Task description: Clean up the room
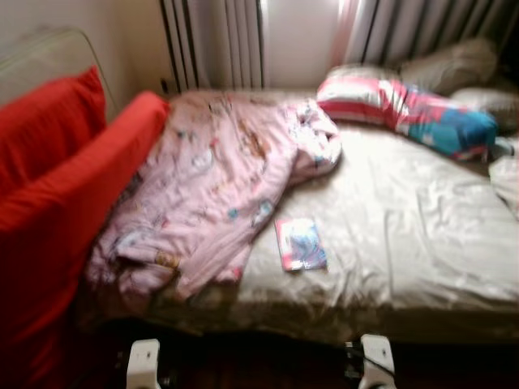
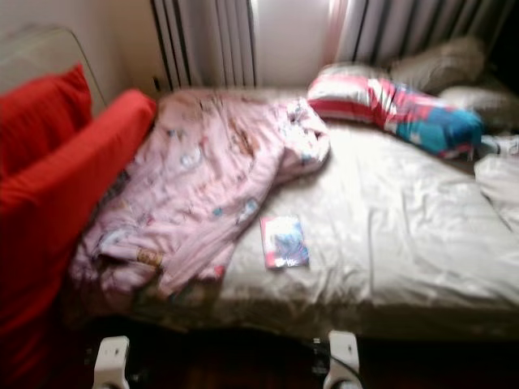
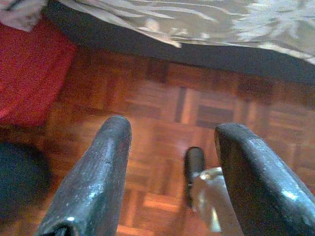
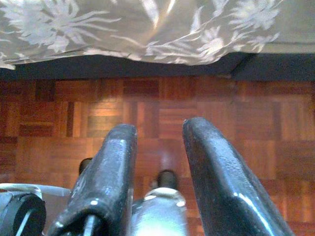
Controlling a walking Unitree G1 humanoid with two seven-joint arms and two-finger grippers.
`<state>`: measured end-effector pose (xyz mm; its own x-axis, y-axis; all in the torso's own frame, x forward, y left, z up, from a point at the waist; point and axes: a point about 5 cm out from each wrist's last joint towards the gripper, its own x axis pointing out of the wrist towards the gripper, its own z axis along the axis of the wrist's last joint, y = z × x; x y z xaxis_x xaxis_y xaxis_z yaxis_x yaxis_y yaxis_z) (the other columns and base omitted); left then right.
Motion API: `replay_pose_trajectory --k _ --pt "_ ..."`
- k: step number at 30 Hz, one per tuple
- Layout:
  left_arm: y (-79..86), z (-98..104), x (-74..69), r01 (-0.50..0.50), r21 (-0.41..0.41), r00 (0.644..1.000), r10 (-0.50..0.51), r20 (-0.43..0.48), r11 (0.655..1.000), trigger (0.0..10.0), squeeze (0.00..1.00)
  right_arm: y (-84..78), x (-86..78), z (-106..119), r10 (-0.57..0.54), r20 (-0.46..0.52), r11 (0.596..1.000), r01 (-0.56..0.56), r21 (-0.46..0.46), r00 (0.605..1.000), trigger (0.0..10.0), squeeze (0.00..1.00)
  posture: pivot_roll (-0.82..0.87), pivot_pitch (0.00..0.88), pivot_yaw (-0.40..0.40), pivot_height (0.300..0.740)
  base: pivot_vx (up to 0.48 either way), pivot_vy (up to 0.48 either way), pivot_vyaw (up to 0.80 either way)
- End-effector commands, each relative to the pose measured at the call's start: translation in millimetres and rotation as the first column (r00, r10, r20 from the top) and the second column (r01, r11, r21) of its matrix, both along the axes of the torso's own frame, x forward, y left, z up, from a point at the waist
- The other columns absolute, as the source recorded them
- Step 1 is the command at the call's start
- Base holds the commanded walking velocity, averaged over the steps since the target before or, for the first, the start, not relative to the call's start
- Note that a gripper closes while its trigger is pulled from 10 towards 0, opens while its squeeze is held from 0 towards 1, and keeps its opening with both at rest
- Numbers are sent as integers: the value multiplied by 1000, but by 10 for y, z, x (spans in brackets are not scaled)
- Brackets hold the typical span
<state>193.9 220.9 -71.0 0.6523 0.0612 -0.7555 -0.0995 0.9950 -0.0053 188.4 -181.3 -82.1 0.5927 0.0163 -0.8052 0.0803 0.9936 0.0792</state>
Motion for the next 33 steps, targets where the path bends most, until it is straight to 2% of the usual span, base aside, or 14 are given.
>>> replay_pose_trajectory --k 1,33 --pt "-54 -15 -9 16 -14 1000 -16 -2 1000 10000 0 -61 -41 -14 -2 -15 1000 2 -15 1000 10000 0 -68 0 48 740 0 0 0" --pt "-48 -4 10 14 -23 1000 -14 2 1000 10000 0 -56 -21 -5 1 -13 1000 -1 -14 1000 10000 0 -65 0 47 740 7 0 0"
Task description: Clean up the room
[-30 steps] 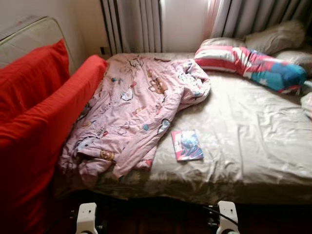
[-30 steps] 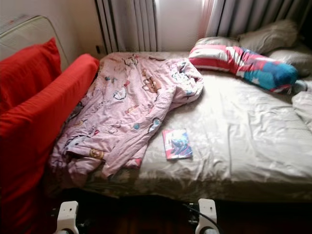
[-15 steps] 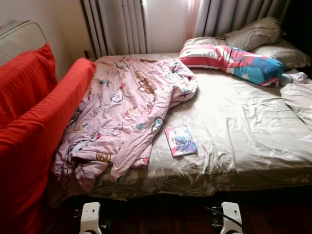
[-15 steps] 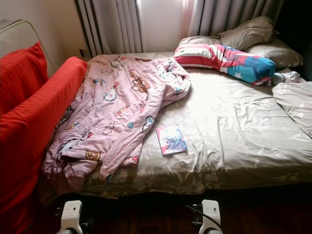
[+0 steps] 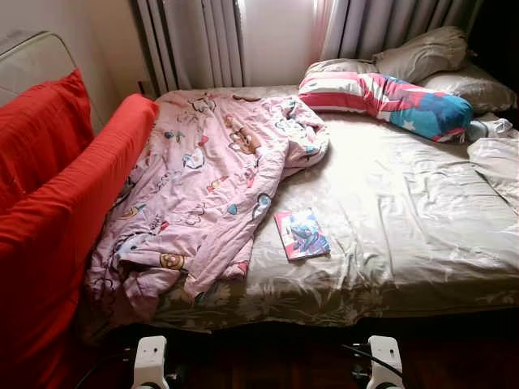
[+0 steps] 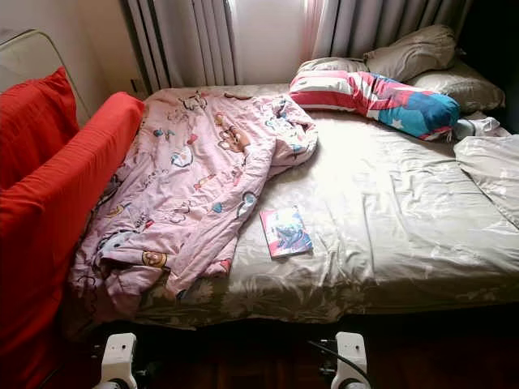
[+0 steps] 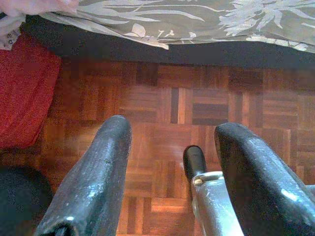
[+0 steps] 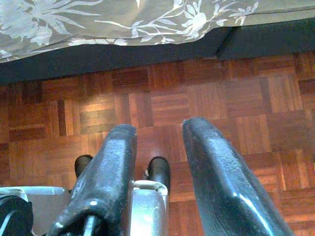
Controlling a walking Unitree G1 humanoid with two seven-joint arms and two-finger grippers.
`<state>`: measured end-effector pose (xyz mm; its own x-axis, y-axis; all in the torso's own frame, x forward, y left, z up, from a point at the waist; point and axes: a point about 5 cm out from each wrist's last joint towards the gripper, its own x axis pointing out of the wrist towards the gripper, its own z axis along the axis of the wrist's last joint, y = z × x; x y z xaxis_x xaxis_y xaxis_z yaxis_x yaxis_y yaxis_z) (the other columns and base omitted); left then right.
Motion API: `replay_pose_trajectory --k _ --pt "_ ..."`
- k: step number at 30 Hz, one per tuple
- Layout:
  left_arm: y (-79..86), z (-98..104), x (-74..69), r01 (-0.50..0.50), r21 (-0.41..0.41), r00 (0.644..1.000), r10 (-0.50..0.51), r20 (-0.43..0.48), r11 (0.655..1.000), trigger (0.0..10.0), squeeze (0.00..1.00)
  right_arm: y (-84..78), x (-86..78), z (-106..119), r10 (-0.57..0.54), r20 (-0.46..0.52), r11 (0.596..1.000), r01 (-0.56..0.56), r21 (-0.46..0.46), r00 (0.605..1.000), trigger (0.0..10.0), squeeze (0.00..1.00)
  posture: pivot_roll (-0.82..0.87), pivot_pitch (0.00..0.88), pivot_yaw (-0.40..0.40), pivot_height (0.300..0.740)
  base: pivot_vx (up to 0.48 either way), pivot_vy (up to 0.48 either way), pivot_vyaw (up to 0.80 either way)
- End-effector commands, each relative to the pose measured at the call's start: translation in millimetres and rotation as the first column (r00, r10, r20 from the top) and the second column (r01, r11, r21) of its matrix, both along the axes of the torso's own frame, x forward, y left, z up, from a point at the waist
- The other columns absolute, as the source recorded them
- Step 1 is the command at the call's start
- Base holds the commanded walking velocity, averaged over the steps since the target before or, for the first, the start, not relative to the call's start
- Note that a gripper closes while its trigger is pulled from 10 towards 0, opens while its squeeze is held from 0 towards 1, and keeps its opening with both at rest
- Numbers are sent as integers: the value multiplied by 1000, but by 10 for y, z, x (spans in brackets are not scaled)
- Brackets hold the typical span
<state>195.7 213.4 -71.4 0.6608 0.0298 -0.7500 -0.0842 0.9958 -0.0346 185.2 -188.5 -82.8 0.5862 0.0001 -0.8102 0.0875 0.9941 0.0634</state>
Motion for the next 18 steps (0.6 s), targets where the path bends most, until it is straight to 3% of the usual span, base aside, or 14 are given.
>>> replay_pose_trajectory --k 1,18 --pt "28 0 -7 2 7 1000 -2 -8 1000 10000 0 17 12 2 8 -4 1000 -7 2 1000 10000 0 -66 0 48 740 247 0 0" --pt "29 4 -1 13 7 1000 -13 -6 1000 10000 0 21 14 3 11 -5 1000 -11 0 1000 10000 0 -64 0 51 740 297 0 0"
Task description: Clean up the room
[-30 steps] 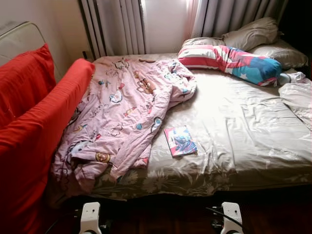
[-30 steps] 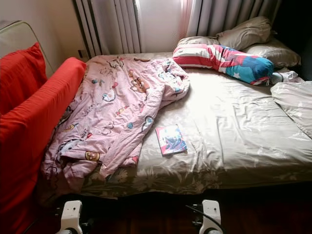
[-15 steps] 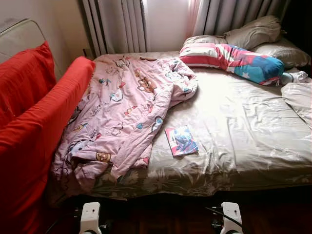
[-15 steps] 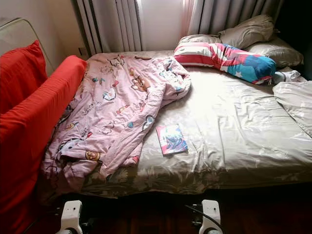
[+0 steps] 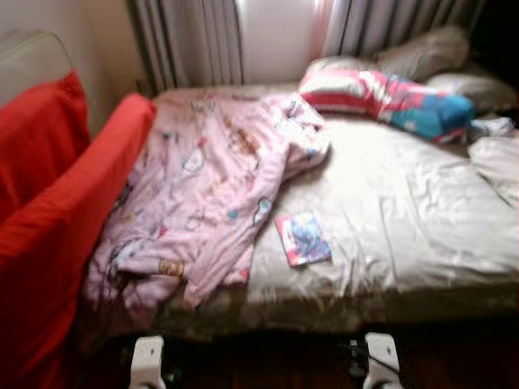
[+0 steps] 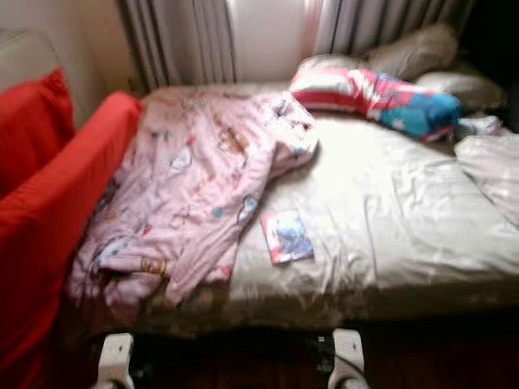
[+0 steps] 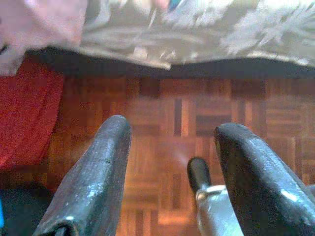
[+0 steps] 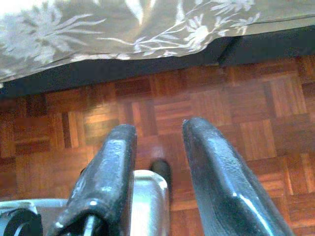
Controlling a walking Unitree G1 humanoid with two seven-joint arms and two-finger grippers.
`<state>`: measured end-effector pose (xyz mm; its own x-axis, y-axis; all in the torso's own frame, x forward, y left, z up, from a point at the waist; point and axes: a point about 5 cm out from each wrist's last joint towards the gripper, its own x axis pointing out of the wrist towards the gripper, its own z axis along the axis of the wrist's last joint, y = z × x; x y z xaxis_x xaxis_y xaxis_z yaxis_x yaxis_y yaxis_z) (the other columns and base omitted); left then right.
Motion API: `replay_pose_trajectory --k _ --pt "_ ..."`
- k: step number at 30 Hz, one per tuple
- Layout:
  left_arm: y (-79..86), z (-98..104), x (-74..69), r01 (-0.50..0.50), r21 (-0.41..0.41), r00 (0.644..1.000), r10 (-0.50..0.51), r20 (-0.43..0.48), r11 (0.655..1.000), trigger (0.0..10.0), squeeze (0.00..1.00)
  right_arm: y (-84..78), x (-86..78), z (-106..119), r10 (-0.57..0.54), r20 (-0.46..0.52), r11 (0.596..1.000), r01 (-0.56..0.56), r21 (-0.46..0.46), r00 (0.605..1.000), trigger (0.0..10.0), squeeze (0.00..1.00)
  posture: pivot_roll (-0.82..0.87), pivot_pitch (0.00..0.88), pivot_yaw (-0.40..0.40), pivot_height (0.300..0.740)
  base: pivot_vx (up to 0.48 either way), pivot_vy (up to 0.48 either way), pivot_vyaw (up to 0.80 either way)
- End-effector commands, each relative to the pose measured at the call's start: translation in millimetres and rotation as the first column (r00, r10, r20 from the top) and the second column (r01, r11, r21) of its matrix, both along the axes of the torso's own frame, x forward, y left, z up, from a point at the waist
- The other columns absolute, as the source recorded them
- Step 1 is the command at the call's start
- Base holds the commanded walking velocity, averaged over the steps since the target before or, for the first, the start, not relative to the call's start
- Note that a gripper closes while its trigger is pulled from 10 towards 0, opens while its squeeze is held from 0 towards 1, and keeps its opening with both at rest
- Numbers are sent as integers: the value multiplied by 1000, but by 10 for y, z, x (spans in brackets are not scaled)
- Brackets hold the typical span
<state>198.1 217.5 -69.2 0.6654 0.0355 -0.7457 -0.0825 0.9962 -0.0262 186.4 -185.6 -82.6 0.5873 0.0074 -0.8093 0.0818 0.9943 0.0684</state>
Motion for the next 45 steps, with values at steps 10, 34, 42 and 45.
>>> replay_pose_trajectory --k 10,34,42,45 --pt "-18 -21 -31 19 -2 1000 -19 -15 1000 10000 0 -11 -6 -3 11 -11 1000 -11 -8 1000 10000 0 -63 0 50 740 298 0 0" --pt "-11 -21 -37 26 6 1000 -26 -10 1000 10000 0 -16 -17 -8 8 -11 1000 -8 -20 1000 10000 0 -63 0 50 740 165 0 0" --pt "-15 0 -15 13 7 1000 -13 28 1000 10000 0 -48 17 23 -30 47 998 33 -47 998 10000 0 -65 0 49 740 0 0 0" --pt "-16 24 4 -18 5 997 17 79 1000 10000 0 -59 48 55 -38 103 998 43 -44 994 10000 0 -65 0 45 740 0 0 0"
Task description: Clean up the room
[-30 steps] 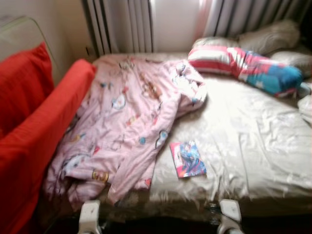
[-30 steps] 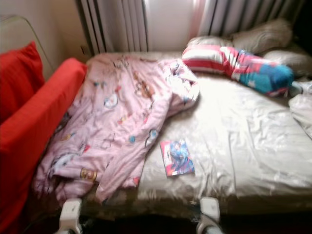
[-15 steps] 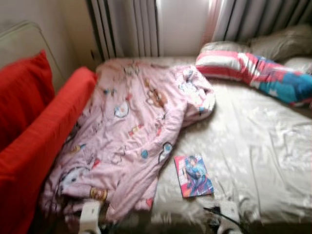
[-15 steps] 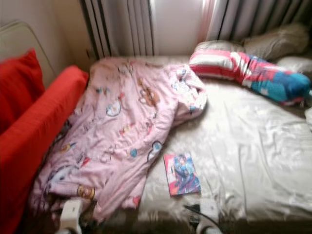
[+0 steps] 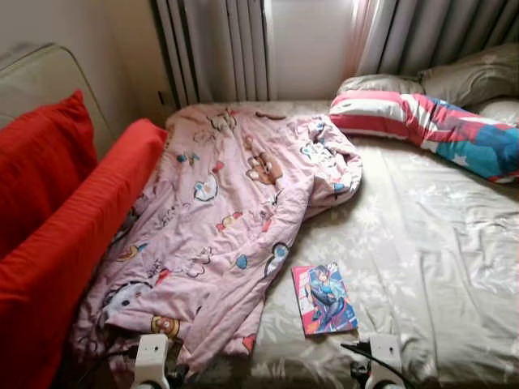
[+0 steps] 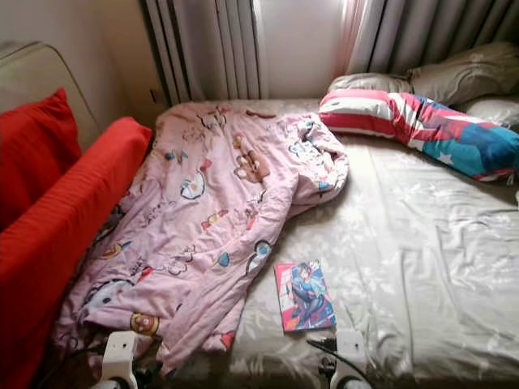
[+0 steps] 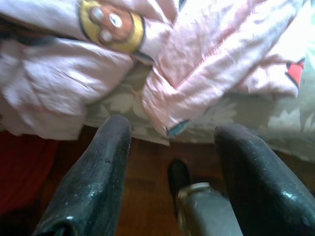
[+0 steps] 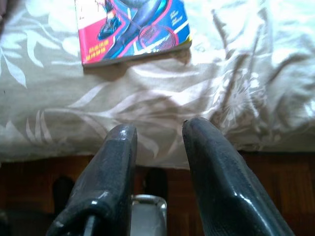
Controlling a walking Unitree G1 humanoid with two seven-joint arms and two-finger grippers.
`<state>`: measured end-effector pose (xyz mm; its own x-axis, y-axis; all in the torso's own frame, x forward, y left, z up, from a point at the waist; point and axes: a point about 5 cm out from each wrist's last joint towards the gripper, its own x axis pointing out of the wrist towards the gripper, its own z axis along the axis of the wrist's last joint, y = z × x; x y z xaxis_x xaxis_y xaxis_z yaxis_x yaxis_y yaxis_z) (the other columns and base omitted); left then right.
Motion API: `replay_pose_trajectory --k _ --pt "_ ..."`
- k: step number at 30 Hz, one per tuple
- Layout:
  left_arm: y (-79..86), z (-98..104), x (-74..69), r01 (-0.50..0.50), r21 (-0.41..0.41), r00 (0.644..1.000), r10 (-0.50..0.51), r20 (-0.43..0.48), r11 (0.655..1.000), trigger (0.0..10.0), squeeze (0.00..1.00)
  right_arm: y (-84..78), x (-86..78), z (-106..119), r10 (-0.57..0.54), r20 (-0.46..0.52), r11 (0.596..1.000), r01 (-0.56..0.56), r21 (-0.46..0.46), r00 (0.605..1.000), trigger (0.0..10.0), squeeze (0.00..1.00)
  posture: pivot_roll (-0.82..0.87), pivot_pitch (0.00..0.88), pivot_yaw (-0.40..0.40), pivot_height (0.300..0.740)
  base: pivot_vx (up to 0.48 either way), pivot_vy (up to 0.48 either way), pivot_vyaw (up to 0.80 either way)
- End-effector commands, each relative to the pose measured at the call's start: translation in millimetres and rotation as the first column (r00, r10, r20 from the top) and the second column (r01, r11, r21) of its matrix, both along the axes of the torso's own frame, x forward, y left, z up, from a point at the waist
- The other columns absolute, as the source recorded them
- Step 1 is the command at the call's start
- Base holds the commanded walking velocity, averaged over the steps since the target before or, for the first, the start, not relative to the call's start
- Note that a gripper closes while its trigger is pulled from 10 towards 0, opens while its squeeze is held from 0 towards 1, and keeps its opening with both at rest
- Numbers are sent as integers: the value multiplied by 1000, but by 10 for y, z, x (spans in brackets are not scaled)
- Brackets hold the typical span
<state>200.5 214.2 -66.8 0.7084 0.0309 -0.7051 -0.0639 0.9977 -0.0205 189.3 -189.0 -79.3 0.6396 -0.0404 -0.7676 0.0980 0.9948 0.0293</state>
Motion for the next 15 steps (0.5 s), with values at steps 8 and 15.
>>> replay_pose_trajectory --k 8,15 --pt "31 35 -6 -87 18 992 85 91 996 10000 0 -137 274 229 -69 223 996 78 -31 972 10000 0 -72 0 40 740 0 0 0" --pt "293 449 398 -91 49 936 69 345 995 10000 0 -269 651 589 -39 435 996 68 -50 900 10000 0 -73 0 41 740 0 0 0"
